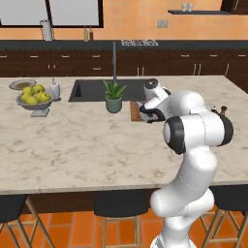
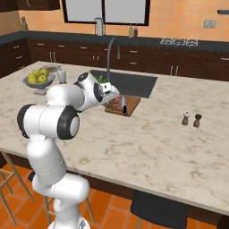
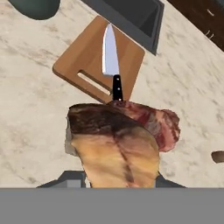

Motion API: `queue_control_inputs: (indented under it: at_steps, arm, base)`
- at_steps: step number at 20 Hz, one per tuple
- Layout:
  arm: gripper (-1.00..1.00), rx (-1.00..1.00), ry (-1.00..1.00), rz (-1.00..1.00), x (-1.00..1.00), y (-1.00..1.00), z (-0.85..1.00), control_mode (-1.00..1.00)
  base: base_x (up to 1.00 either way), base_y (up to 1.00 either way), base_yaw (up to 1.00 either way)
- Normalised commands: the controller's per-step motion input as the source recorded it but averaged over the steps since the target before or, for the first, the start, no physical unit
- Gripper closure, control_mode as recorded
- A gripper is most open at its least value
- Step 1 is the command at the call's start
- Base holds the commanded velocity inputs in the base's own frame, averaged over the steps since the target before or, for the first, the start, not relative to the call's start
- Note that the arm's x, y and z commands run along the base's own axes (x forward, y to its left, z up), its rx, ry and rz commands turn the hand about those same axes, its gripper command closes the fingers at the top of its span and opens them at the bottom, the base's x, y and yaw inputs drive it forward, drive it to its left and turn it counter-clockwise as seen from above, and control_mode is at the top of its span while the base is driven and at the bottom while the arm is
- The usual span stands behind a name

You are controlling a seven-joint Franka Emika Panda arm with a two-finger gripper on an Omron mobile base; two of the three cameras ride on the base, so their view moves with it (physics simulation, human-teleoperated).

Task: Pick up the knife from the drawer and place it on the cutting board. Then place the meat from the plate to the cutting board.

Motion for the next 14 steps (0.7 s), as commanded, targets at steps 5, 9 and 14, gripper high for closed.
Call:
queue_control_inputs:
  at_steps: [5,9,14]
  arm:
    - [1.00,0.01,0.15,0.09,1.00,0.00,-0.21,-1.00]
    - [1.00,0.00,0.13,0.05,0.97,0.01,-0.21,-1.00]
    - [1.00,0.00,0.06,0.05,0.81,0.00,-0.17,-1.00]
  base:
    - [0.00,0.00,0.00]
    - [0.00,0.00,0.00]
    - [0.00,0.00,0.00]
